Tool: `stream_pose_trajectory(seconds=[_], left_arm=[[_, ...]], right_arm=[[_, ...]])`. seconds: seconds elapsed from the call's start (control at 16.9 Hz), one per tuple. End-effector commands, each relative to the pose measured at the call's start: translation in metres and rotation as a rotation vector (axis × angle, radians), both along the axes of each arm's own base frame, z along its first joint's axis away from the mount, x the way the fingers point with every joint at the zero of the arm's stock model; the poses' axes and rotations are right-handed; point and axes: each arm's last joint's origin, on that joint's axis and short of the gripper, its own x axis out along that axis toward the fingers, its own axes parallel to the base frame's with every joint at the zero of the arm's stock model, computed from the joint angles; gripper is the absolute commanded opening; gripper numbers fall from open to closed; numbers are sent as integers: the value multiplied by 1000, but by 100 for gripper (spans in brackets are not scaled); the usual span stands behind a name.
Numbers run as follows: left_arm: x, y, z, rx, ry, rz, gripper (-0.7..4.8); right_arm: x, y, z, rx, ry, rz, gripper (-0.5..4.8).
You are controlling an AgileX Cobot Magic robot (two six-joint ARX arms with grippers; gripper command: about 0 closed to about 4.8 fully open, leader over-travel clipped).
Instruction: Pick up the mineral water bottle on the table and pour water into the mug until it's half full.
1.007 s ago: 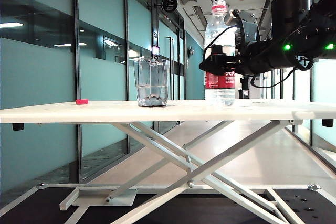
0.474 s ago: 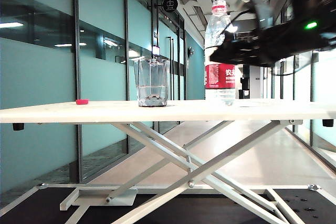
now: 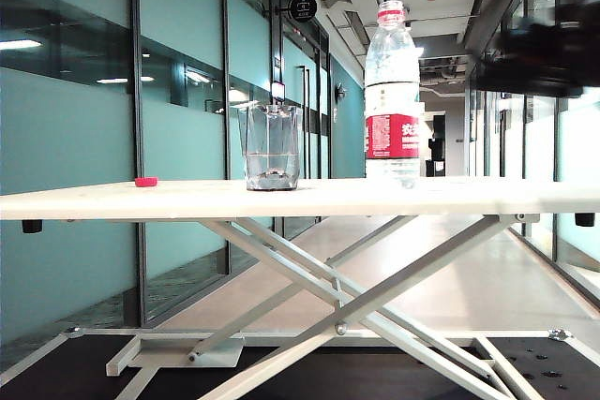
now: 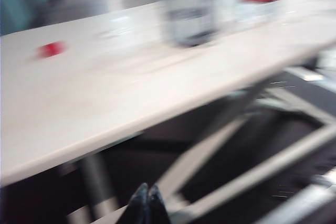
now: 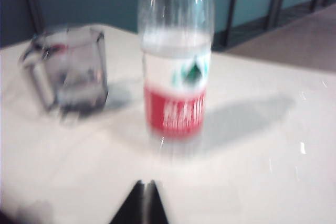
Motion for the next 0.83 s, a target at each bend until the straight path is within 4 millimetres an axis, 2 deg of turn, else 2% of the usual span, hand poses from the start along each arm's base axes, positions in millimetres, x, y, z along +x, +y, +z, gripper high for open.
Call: stream_pose_trajectory(seconds=[0.06, 0.24, 0.47, 0.83], left_arm=[[1, 3, 0, 14, 6, 125, -5], [1, 3, 0, 15, 7, 126, -5], [1, 4, 0, 19, -2, 151, -5], [1, 4, 0, 18, -1, 150, -5]], right_arm=[[-28, -5, -12, 6, 7, -9, 8], [-65, -13, -31, 89, 20, -95, -7], [-94, -21, -46, 79, 62, -217, -7], [-124, -29, -39, 60, -17, -334, -7]])
